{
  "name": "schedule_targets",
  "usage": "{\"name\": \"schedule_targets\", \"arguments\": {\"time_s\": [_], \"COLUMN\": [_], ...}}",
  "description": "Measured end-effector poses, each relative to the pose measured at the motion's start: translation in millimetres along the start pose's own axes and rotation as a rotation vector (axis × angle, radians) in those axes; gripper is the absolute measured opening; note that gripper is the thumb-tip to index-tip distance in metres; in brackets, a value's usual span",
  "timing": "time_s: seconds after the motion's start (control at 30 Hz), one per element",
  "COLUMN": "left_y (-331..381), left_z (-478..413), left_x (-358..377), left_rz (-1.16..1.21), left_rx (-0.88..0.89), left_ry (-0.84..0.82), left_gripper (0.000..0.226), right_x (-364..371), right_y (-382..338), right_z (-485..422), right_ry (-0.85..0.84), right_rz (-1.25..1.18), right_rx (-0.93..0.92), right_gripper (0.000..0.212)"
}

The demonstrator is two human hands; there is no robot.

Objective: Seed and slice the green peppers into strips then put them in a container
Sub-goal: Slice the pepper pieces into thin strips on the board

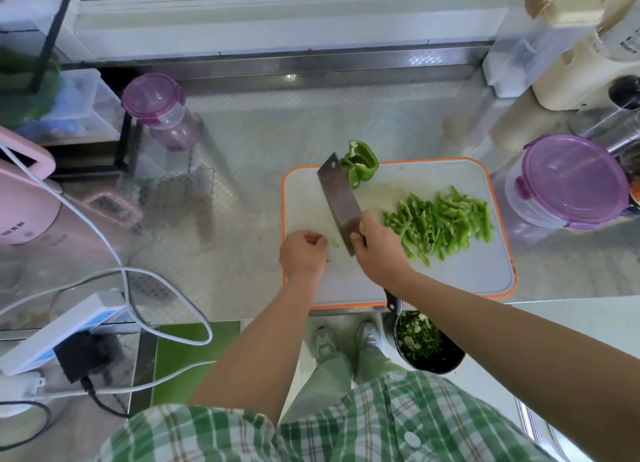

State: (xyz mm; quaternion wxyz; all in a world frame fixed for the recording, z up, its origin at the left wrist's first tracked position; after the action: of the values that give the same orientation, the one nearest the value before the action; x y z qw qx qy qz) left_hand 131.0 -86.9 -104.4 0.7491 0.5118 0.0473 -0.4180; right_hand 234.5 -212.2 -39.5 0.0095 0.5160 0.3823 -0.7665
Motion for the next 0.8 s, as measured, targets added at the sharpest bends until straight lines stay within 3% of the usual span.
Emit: {"name": "schedule_targets", "arguments": {"time_s": [0.17, 0.57, 0.8], "left_y": [-3.3, 42.4, 80.1], "left_z": [-0.9, 22.6, 18.8], "left_x": [-16.3, 23.4, 38.9], "left_rz": [-0.176, -0.261, -0.337], "left_rx": [0.029, 0.141, 0.278], "left_ry": [0.1, 0.041, 0.031], "left_gripper": [0.017, 0.018, 0.023], "right_x": [33.7, -34.0, -59.0], "right_y": [-7.2, 78.5, 91.1], "right_z": [18.4, 42.7, 45.3], "right_ry": [-0.156, -0.019, 0.058], "right_rz": [0.042, 0.151, 0.048], "right_rx": [-0.038, 0.124, 0.122], "right_gripper": [0.017, 0.011, 0.016]}}
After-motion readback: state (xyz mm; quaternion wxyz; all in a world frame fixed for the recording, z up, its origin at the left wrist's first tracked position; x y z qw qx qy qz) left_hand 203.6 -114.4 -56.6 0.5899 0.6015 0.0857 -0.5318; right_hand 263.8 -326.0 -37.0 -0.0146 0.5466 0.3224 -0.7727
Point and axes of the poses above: each hand's wrist, its own z-axis away from the middle knuckle, its own x-axis out of the palm, y = z × x, the point moved 9 cm from there along -z, towards the middle knuckle, and after that the axes turned 5 degrees about y, right-handed, at the moved point
